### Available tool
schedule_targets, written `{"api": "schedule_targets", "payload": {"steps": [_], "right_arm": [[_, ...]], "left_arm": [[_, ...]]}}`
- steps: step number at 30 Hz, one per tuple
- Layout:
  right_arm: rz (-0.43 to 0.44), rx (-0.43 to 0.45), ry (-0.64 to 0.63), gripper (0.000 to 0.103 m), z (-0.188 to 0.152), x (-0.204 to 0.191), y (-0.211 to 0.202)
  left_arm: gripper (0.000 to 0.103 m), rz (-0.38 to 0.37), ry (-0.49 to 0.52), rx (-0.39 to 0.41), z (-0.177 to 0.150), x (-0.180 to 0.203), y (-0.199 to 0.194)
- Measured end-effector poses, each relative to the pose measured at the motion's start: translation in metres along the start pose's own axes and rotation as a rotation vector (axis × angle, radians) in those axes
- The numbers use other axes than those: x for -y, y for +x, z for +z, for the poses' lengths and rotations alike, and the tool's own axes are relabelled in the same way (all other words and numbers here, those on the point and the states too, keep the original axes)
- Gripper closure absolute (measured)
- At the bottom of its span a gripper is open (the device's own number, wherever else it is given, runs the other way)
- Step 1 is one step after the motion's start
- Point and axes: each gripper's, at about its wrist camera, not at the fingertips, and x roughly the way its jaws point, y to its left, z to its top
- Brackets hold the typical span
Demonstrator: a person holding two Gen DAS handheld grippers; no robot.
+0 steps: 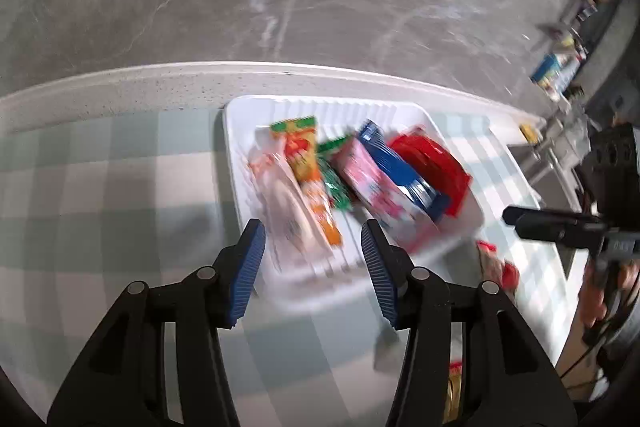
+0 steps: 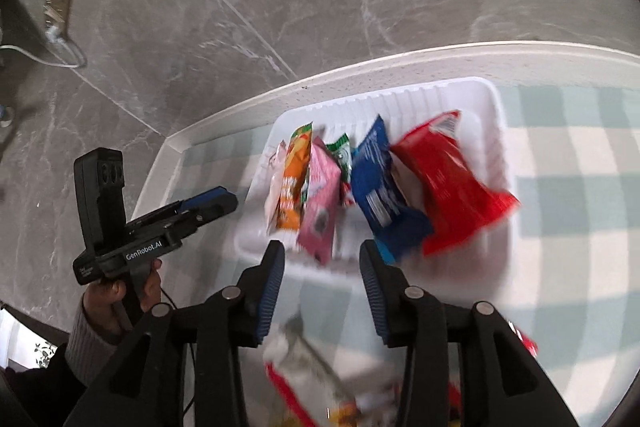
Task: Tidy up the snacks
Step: 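Lower both packets into the white tray and open both tools, then grasp the black packet with the left tool while the right tool grasps the gold packet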
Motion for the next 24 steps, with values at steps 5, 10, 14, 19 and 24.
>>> {"api": "schedule_targets", "payload": {"steps": [5, 10, 14, 19, 24], "right_arm": [[-0.018, 0.031, 0.001, 0.053, -0.036, 0.004, -0.041], [-0.066, 0.031, -0.036, 0.052, -0.079, 0.003, -0.07], [-0.063, 0.015, -0.026, 0.052, -0.11, 0.007, -0.082], [-0.058, -0.003, -0.005, 0.052, -0.138, 0.009, -0.086], [-0.057, -0.013, -0.011, 0.051, -0.154, 0.006, -0.089]], "left_arm": [[0.054, -0.015, 0.106, -0.028, -0.037, 0.041, -0.022], [0.054, -0.093, 0.238, -0.123, -0.087, 0.084, -0.033], [0.054, -0.156, 0.379, -0.22, -0.128, 0.12, -0.036], [0.054, -0.196, 0.578, -0.318, -0.176, 0.162, -0.036], [0.054, -0.167, 0.7, -0.374, -0.206, 0.19, -0.026]]}}
